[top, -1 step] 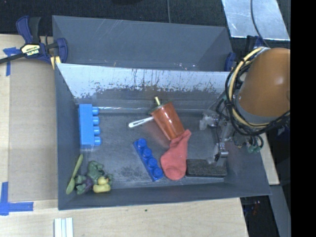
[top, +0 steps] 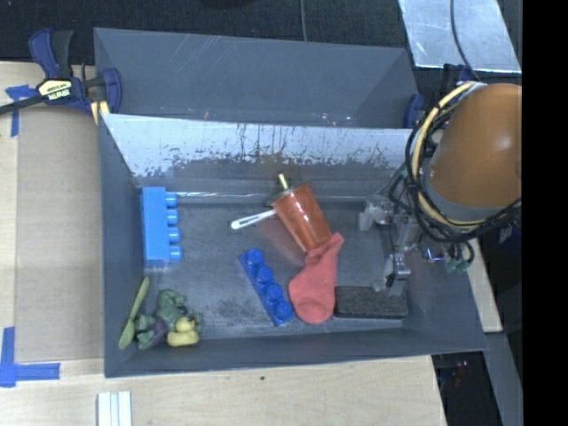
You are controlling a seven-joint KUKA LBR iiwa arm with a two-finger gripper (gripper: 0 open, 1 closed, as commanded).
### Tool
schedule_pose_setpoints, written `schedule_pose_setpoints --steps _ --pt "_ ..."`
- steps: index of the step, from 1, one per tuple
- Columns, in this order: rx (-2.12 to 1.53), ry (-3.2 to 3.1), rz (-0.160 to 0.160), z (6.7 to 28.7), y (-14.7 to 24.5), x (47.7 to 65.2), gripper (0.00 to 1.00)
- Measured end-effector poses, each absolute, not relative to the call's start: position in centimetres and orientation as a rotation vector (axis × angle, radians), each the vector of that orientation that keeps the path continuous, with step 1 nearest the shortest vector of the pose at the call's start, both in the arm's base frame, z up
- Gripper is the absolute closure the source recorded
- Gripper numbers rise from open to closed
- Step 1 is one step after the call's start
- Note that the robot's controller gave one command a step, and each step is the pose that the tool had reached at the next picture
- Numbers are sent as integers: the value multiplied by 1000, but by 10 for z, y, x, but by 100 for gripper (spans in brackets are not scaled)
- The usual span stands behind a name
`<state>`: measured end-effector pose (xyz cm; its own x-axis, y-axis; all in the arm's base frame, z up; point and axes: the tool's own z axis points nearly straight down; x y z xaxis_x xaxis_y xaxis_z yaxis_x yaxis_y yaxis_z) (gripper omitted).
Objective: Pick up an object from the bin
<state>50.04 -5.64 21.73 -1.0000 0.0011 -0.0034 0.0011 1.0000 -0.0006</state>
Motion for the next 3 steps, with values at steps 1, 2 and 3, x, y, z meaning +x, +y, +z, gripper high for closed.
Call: schedule_pose_setpoints --steps 1,2,3 --pt "133 3130 0 154 -13 508 0" --pt "224 3122 -1 126 -23 500 0" --pt "226 3124 -6 111 10 500 0"
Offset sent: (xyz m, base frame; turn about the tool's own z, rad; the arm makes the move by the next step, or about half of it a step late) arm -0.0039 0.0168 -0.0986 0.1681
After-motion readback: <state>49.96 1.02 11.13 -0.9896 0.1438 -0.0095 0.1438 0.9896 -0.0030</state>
